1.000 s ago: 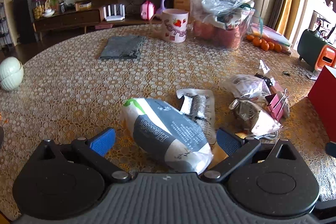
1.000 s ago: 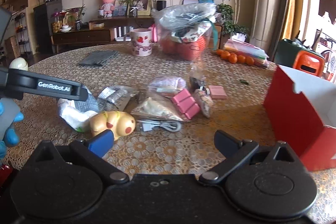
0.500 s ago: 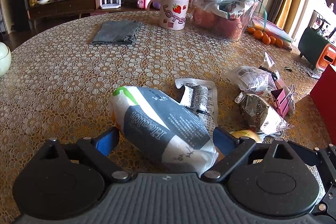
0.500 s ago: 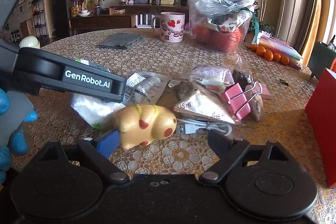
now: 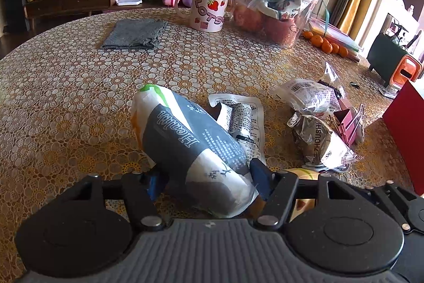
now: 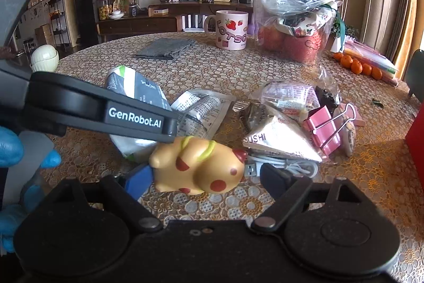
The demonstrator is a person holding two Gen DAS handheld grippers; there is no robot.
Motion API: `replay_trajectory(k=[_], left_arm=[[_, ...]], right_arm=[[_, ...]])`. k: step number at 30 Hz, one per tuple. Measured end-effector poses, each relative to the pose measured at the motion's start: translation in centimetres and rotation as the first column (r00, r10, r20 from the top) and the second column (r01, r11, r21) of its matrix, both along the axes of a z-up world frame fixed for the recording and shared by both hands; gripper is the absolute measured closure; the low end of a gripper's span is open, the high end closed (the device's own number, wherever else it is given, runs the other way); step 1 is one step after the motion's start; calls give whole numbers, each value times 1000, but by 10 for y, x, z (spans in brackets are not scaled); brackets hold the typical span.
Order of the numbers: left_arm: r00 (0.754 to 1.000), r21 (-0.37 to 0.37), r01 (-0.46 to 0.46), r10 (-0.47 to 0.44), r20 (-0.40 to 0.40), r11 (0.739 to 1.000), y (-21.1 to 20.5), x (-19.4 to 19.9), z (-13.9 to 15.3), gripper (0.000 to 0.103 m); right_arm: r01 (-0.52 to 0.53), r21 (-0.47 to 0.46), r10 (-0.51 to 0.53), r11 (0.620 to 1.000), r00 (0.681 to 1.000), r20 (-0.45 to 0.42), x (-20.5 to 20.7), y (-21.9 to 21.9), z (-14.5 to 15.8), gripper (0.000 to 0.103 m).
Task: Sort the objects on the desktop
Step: 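Grasp the grey-white snack bag with the left gripper while the right gripper grasps the yellow spotted toy pig, then carry the snack bag and toy pig over the red shoebox with both grippers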
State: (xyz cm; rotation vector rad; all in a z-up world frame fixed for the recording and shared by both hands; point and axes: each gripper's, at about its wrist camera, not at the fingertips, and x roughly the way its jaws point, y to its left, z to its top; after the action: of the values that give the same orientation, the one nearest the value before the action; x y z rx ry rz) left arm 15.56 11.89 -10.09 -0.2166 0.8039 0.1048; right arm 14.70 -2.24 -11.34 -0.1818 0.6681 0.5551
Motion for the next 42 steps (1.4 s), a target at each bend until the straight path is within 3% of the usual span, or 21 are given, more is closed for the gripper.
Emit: replay_trajectory(k=[2,5,6,12,26,42], left_arm=[[1000,1,3,-3,1,1000,0,-1,0,42],[1000,-1,0,0,4,1000,0,-3,0,47],[1000,-9,3,-3,7,1000,0,-4,1,57],[1000,21,-4,4,12,1000,-2,-9,5,63],[998,38,-2,0,56,999,-10,-42,38,63],[985,65,141,-147,91,988,-82,-86,78,63]], right_arm=[[-5,-2,5,1000,1000,-15,1,1,-1,28],[-6,5,6,1000,1000,-25,1,1,-2,30],[-7,5,7,1000,1000,-25,1,0,-2,31],[-1,11,2,1000,1000,-27,-1,-3,0,33],[20,56,-20,998,1000,5,-21,-29,31,33],[89,114,-95,990,994,51,-56,-104,74,33]])
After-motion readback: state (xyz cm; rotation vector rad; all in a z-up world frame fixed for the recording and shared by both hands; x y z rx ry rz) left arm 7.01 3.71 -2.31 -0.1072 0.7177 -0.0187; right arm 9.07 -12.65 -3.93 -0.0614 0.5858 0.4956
